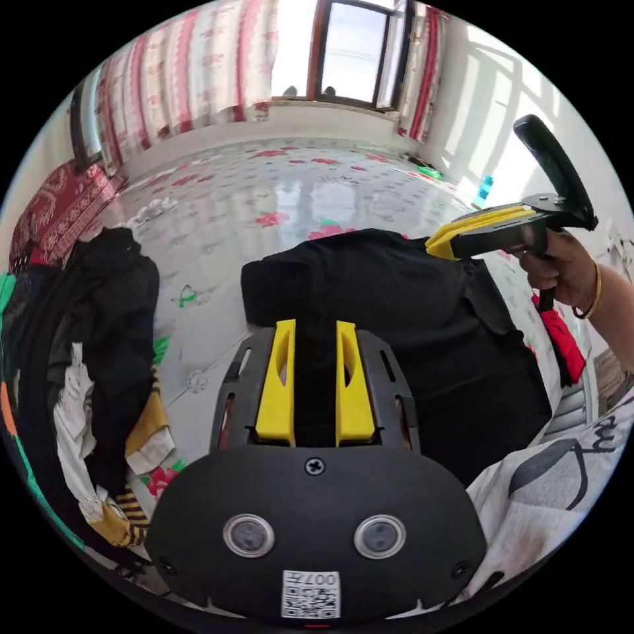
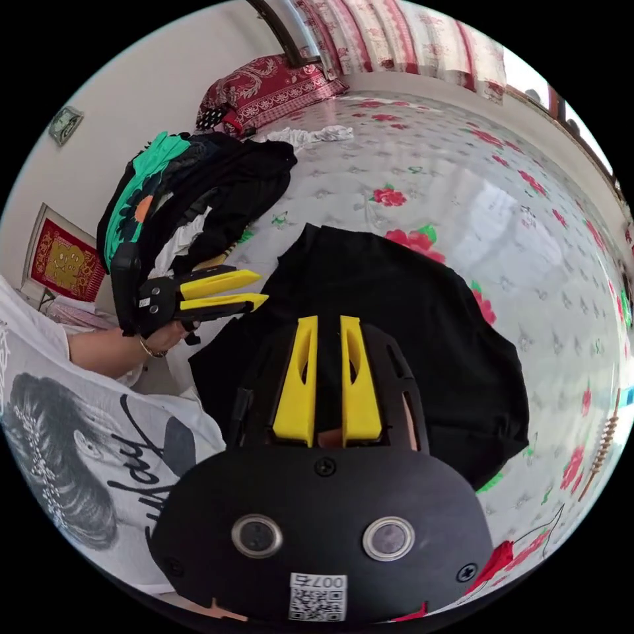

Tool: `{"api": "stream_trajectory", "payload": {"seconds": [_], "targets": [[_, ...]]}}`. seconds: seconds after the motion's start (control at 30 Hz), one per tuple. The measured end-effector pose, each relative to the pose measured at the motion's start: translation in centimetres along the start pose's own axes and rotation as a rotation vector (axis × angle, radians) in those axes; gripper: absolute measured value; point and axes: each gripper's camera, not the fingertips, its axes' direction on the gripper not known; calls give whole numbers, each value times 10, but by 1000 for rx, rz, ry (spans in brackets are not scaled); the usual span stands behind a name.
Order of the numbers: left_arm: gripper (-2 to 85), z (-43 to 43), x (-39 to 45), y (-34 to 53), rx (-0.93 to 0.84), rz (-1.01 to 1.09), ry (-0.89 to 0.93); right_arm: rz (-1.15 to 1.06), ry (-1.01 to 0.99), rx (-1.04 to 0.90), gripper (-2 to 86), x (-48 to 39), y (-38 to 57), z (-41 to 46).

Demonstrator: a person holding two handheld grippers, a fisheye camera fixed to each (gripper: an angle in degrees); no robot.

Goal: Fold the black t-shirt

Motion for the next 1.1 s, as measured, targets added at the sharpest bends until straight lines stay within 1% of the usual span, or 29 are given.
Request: {"api": "stream_trajectory", "payload": {"seconds": [0.07,0.13,0.17,0.23,0.27,0.33,0.37,0.4,0.47,0.57,0.63,0.7,0.77,0.83,0.97,1.03,1.1], "targets": [[102,7,-25,-3,-23,-96,66,-52,-15,6,37,-4,-56,13],[111,15,-42,-6,-38,-168,141,-117,-19,-50,44,-9,-128,42],[110,22,-51,-6,-43,-216,186,-125,-19,-70,45,-10,-144,51],[108,32,-63,-8,-55,-274,233,-132,-25,-183,50,-11,-193,94],[105,39,-69,-8,-61,-305,250,-131,-20,-219,51,-10,-201,107],[94,52,-76,-9,-99,-337,285,-138,-3,-384,42,-8,-224,157],[81,61,-80,-8,-131,-358,307,-139,10,-420,38,-7,-227,167],[34,68,-84,-7,-170,-377,299,-144,41,-474,30,-5,-232,181],[2,67,-87,-3,-152,-361,299,-163,65,-449,16,-4,-237,182],[-8,49,-91,6,-68,-336,303,-197,35,-309,2,-3,-241,151],[-9,37,-89,11,-28,-306,311,-205,20,-162,-1,0,-234,114],[-10,25,-83,17,-7,-273,307,-181,13,-103,-2,6,-228,99],[-10,14,-74,20,29,-235,321,-158,16,-88,-2,12,-224,91],[-10,1,-61,21,70,-166,314,-118,18,-24,-2,19,-212,73],[-10,-18,-18,25,97,83,279,-44,13,57,-2,43,-173,50],[-9,-13,0,30,64,184,272,26,36,41,-2,68,-145,54],[-8,5,21,39,-13,299,243,93,19,11,-2,89,-126,64]]}}
